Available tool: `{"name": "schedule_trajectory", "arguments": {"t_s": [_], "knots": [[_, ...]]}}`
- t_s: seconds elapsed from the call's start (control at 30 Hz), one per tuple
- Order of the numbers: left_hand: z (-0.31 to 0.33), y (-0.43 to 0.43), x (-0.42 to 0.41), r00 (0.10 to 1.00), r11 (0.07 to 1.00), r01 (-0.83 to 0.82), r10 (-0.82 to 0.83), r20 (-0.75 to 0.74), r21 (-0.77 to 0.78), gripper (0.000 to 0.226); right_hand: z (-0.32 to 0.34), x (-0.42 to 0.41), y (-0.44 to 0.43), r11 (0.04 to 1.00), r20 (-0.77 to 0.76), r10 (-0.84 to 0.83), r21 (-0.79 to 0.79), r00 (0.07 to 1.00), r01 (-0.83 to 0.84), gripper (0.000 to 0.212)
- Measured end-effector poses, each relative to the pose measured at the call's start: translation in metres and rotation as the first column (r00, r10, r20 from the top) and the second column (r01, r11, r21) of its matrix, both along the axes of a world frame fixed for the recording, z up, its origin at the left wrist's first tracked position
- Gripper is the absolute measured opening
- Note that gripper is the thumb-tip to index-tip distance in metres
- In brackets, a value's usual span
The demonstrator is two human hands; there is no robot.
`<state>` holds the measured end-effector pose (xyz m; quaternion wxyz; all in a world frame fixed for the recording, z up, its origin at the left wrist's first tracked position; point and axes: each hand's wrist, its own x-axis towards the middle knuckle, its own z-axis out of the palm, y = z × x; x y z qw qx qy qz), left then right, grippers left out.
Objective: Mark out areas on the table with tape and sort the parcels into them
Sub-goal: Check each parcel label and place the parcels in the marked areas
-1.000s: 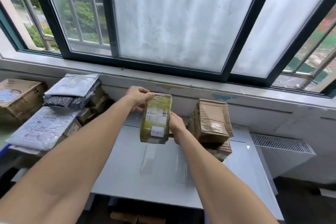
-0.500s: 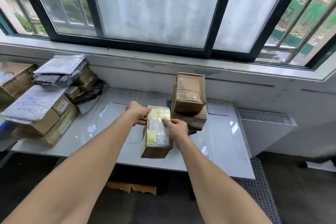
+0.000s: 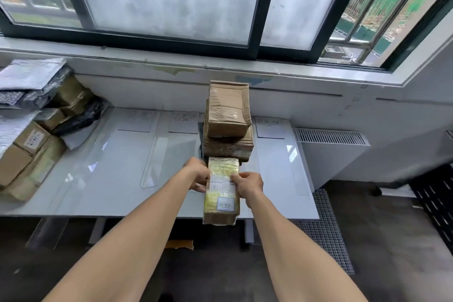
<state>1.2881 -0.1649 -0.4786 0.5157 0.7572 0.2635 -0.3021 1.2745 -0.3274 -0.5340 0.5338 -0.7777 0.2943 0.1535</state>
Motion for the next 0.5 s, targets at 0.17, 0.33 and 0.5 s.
{"name": "schedule_trajectory", "arguments": {"t_s": [0.17, 0.33, 0.5], "knots": [[-0.032, -0.002, -0.001, 0.997, 0.995, -0.082, 0.082, 0.008, 0.054, 0.019, -0.023, 0.002, 0.008, 0.999, -0.044, 0.012, -0.046, 0.999, -0.014, 0.023], [-0.042, 0.004, 0.005, 0.995, 0.995, -0.091, 0.092, -0.025, 0.029, 0.020, -0.039, 0.006, 0.015, 0.995, -0.072, -0.005, -0.096, 0.997, -0.002, 0.020], [-0.049, 0.011, 0.016, 0.995, 0.996, -0.091, 0.091, -0.031, 0.006, 0.017, -0.048, 0.017, 0.024, 0.997, -0.073, -0.025, -0.080, 0.997, 0.019, 0.025]]}}
